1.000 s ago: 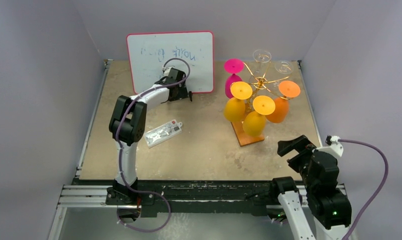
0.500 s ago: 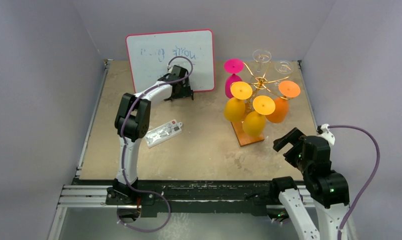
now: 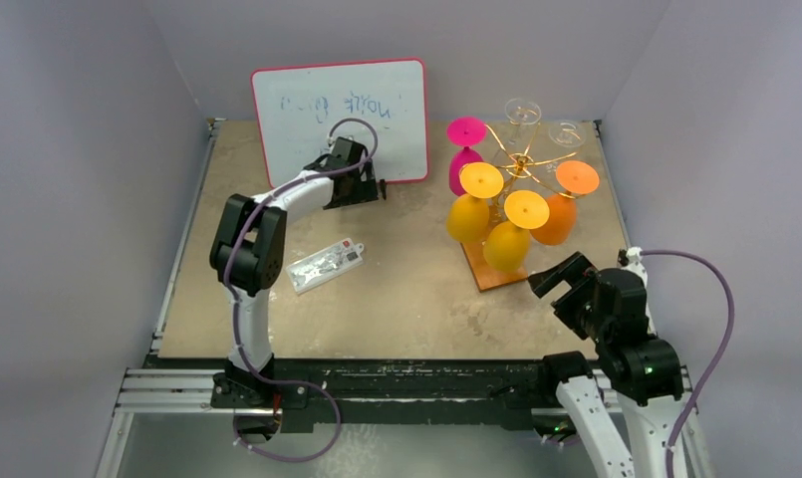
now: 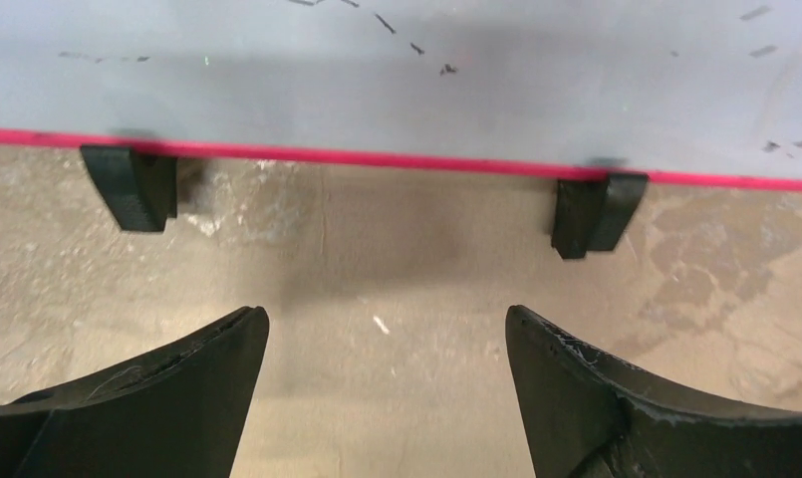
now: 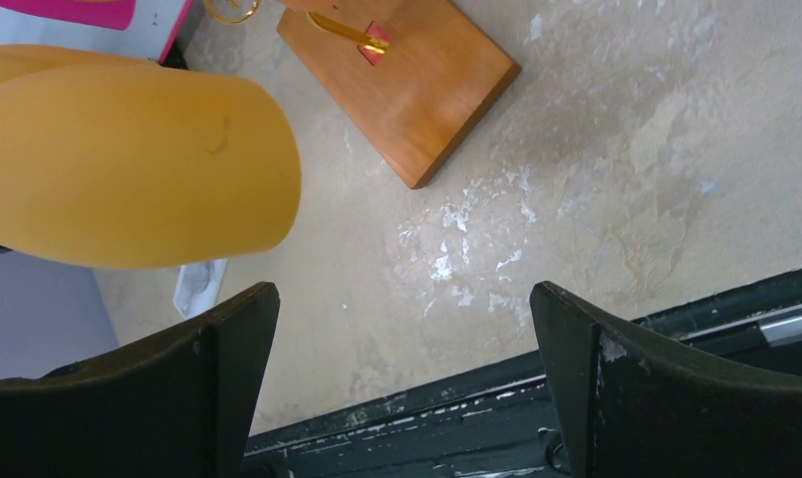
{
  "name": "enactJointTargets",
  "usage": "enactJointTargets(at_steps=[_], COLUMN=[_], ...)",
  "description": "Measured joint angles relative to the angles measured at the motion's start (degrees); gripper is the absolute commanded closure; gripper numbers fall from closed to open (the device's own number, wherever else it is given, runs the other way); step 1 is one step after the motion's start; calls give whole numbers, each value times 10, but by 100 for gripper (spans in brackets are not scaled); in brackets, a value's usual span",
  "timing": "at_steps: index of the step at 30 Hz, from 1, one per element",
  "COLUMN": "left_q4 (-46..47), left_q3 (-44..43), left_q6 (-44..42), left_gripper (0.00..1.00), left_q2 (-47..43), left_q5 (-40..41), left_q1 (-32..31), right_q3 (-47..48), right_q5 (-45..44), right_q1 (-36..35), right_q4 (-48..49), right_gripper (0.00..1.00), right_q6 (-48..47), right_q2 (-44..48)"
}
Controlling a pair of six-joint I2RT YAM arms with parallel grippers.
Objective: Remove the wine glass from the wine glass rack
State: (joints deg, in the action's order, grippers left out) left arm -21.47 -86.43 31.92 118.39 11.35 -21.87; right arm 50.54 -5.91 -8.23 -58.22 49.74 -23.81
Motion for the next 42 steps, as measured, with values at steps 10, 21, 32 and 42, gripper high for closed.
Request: enactJointTargets(at_steps=[10, 21, 32, 42], left_q4=[36, 47, 37, -14], left_q3=[90, 205, 321, 377], left_q6=[16, 41, 45, 61], left_gripper=[11, 11, 9, 5], left_q2=[-120, -257, -426, -581], left_q5=[-29, -68, -67, -56], left_q1=[0, 0, 0, 0], right_q3=[-107, -199, -294, -382], right_q5=[30, 20, 40, 69], right_q1=[0, 0, 0, 0], right_q4=[48, 93, 221, 381], right_gripper=[4, 8, 12, 17], right_q6=[91, 171, 175, 228], right_q2=[33, 90, -12, -44])
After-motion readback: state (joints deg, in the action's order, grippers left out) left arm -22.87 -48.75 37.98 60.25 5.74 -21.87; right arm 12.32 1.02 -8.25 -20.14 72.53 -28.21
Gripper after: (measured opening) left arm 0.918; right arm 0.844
